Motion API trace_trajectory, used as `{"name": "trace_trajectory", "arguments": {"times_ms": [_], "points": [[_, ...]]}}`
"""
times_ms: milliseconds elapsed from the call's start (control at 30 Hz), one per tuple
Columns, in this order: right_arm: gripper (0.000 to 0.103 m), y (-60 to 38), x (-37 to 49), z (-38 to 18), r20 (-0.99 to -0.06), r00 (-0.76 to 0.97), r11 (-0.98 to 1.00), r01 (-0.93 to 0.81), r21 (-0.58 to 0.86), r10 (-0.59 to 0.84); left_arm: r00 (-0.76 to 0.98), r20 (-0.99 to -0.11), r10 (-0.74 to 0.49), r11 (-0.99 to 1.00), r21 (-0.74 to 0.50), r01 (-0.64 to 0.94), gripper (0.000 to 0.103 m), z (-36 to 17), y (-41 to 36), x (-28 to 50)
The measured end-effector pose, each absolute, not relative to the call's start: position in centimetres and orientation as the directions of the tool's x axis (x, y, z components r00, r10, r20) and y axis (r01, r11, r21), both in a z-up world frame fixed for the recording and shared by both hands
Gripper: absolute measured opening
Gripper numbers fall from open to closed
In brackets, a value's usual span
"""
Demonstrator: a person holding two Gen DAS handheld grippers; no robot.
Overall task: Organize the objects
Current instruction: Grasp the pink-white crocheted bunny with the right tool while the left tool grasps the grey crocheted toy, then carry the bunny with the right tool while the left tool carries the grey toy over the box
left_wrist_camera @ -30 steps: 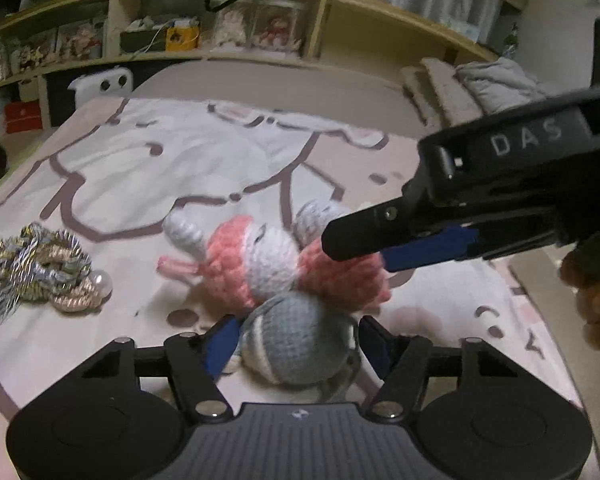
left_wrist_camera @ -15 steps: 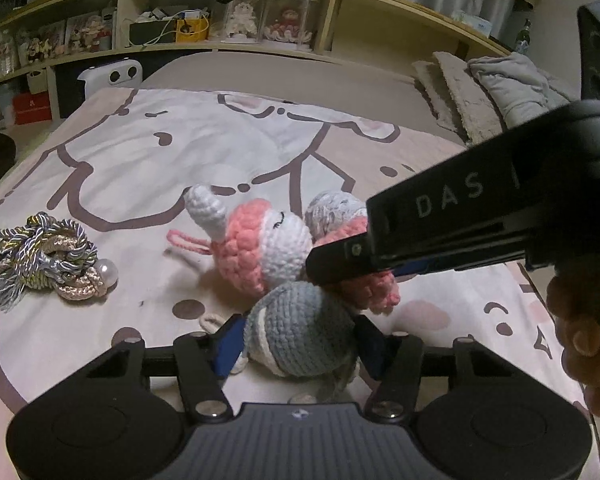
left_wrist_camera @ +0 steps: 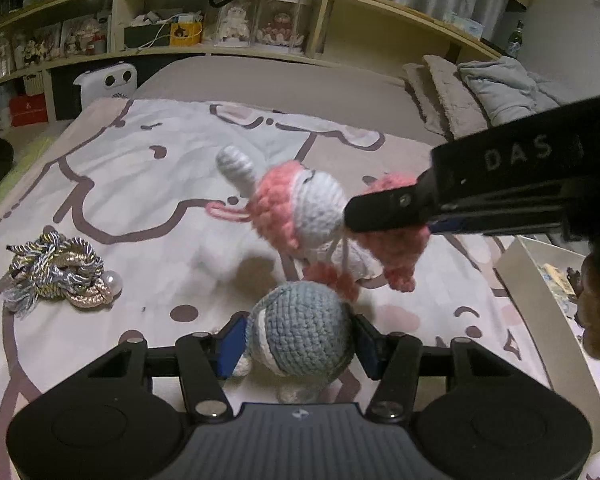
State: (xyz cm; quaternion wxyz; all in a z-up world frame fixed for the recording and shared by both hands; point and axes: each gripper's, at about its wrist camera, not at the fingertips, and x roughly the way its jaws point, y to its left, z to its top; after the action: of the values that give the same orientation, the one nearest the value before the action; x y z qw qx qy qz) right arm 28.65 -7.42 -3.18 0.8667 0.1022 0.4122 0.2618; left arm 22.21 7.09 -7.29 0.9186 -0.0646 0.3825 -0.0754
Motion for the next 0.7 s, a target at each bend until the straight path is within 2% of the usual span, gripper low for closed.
{"name": "trace_trajectory", "arguments": {"times_ms": [700], "points": [[0.015, -15.5, 21.5, 2.2, -0.595, 0.656, 0.883, -0.288, 0.371, 0.465, 0.692, -0.691, -0.209, 0.976, -0.189, 0.107, 0.057, -3.4, 6.2, 16.7]]}}
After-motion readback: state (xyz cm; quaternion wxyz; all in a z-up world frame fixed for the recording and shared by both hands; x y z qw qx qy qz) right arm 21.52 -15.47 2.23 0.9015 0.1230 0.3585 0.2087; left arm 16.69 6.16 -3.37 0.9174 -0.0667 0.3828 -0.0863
